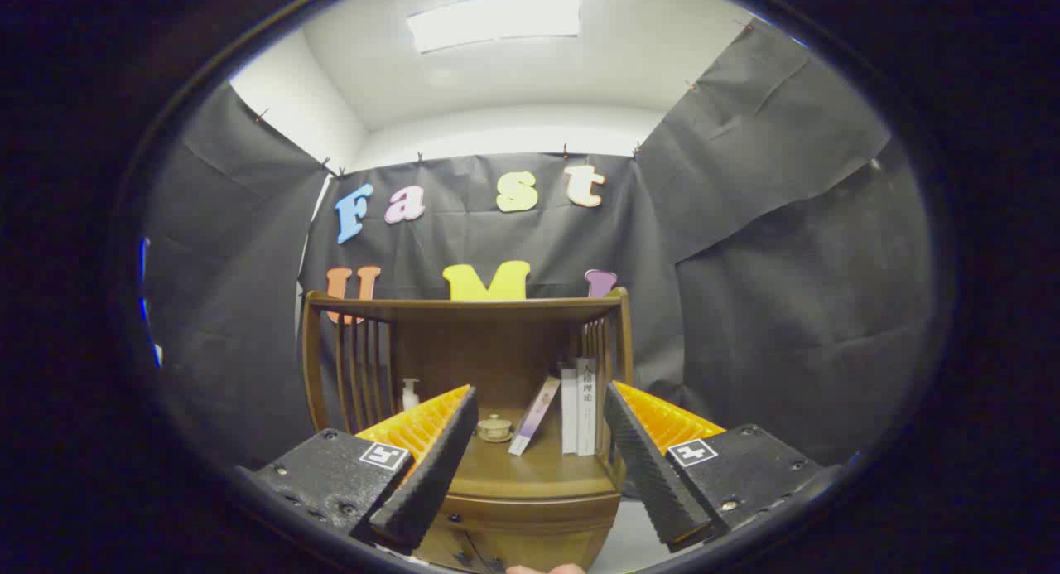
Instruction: Pull open the drawer, take out the items inside it, and place them on the countertop above the cabinet.
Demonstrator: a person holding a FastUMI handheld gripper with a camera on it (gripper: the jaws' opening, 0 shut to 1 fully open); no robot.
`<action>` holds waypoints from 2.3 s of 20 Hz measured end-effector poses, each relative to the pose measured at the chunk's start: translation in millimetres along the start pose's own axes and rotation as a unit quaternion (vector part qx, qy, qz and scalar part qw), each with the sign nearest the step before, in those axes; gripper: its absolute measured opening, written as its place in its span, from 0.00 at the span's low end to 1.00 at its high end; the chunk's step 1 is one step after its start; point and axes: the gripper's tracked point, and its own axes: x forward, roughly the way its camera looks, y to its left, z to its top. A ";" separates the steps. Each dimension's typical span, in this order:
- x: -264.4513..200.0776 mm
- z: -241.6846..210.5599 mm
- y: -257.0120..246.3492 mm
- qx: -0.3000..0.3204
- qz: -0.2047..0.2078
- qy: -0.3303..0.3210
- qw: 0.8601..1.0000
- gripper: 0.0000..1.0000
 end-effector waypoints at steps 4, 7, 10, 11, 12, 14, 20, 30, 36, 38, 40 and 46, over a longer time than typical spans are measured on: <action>6.6 3.5 14.9 0.003 0.007 0.011 1.000 0.99; 10.2 5.9 19.3 0.006 0.012 0.013 1.000 0.99; 12.1 8.1 26.3 -0.007 0.016 0.012 1.000 0.99; 13.1 7.6 29.5 -0.010 0.018 0.012 1.000 0.99; 13.2 6.4 32.0 -0.011 0.020 0.013 1.000 0.99; 14.3 1.5 35.5 -0.009 0.023 0.018 1.000 0.99; 18.0 -18.5 39.2 -0.004 0.022 0.040 0.999 0.99; 25.1 -45.5 51.0 -0.004 0.035 0.053 0.998 0.99; 42.2 -111.5 59.8 0.009 0.042 0.095 0.995 0.99; 48.1 -142.6 69.5 0.014 0.052 0.117 0.992 0.99; 53.6 -179.2 79.2 0.014 0.062 0.144 0.988 0.99; 68.5 -278.0 105.7 0.015 0.082 0.221 0.972 0.99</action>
